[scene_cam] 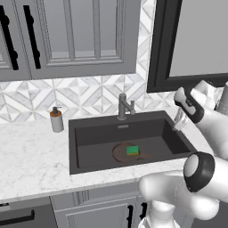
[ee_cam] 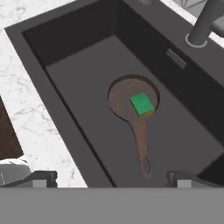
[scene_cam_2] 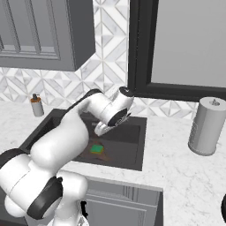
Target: Pick the pan and sponge and place them into the sink. Then turn on the water.
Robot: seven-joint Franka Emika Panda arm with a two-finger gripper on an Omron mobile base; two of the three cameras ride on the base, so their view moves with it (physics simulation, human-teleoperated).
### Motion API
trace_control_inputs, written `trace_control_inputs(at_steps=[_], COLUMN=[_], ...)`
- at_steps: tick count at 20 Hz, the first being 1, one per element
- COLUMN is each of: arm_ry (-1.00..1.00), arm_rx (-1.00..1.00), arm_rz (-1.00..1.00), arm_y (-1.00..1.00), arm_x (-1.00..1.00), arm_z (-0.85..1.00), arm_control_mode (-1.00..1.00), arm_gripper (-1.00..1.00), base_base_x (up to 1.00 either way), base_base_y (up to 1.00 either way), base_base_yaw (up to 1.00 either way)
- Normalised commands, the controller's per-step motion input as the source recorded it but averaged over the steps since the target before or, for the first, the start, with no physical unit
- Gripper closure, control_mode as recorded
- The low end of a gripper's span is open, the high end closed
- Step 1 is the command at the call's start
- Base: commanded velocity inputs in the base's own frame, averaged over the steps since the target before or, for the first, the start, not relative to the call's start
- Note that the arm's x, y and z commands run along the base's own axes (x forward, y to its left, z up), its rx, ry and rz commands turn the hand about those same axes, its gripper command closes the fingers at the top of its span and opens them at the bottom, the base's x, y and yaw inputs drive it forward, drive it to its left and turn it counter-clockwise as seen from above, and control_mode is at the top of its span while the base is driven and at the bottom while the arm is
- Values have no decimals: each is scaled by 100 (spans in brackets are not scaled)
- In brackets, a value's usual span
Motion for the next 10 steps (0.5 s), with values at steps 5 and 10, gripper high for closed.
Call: trace_control_inputs(at_steps=[5, 10], arm_ry=[-36, -37], arm_rx=[30, 33], arm_rz=[0, 2], arm_y=[0, -6], arm_x=[-6, -3], arm_z=[27, 1], arm_control_mode=[-100, -100], arm_gripper=[-100, -100], base_base_x=[0, 0], base_base_y=[0, 0], base_base_yaw=[0, 0])
